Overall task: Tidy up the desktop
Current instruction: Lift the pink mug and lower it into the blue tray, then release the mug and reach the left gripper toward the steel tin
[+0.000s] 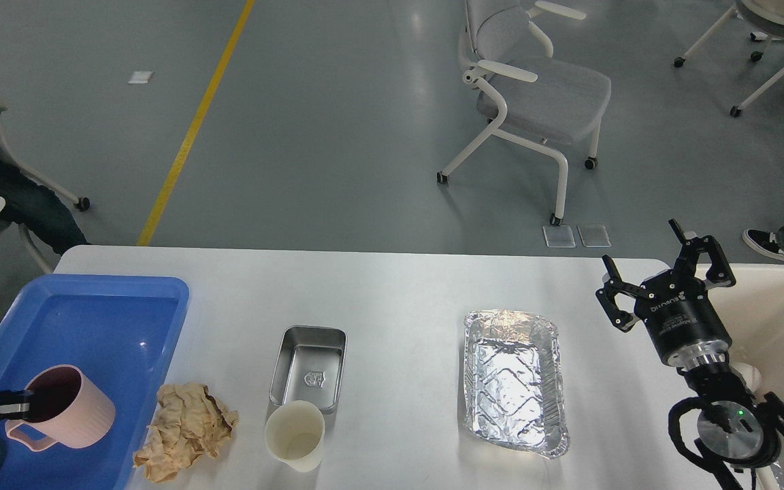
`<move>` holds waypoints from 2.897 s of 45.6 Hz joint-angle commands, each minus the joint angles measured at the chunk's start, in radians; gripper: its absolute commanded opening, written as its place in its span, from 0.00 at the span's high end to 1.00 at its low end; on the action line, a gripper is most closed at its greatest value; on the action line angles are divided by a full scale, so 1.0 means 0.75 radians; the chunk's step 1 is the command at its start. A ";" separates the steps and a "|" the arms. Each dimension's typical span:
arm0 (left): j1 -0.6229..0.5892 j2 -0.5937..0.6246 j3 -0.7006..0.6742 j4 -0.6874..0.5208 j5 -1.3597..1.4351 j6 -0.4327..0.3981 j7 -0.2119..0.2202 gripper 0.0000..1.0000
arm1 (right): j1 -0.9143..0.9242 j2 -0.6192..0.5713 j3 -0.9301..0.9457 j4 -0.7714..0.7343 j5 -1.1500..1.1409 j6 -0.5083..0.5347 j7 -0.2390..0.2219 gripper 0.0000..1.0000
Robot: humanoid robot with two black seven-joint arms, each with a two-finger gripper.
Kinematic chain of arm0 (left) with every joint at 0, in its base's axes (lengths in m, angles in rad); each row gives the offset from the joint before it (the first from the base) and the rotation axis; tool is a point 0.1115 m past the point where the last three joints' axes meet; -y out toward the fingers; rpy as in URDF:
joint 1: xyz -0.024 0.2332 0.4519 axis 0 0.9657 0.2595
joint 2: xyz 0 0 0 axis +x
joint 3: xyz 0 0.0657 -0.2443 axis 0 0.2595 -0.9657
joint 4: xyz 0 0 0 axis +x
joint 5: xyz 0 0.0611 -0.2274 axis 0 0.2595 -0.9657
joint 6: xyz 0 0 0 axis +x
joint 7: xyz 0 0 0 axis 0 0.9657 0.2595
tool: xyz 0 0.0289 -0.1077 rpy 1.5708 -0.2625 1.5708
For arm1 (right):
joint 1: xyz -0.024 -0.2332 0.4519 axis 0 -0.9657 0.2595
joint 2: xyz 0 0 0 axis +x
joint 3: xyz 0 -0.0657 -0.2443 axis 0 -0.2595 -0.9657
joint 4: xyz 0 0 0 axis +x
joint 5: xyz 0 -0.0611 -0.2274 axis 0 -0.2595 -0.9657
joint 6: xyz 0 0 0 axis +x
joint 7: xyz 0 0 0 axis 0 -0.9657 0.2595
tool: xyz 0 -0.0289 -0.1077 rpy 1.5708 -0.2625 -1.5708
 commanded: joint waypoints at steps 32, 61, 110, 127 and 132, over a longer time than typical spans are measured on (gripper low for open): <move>0.050 0.046 -0.082 -0.079 0.013 0.111 -0.082 0.06 | 0.001 -0.012 0.009 0.047 0.000 -0.020 0.000 0.00; 0.065 0.529 -0.196 -0.515 0.011 0.533 -0.198 0.03 | 0.003 -0.022 0.009 0.059 0.000 -0.039 0.000 0.00; -0.263 -0.522 -0.192 0.013 0.043 -0.001 0.092 0.03 | -0.011 -0.063 0.013 0.057 0.000 -0.045 0.000 0.00; -0.232 -0.774 -0.186 0.203 0.043 -0.114 0.094 0.03 | -0.019 -0.067 0.015 0.059 0.000 -0.045 0.000 0.00; -0.216 -0.831 -0.178 0.218 0.043 -0.114 0.096 0.03 | -0.021 -0.067 0.015 0.071 0.000 -0.045 0.000 0.00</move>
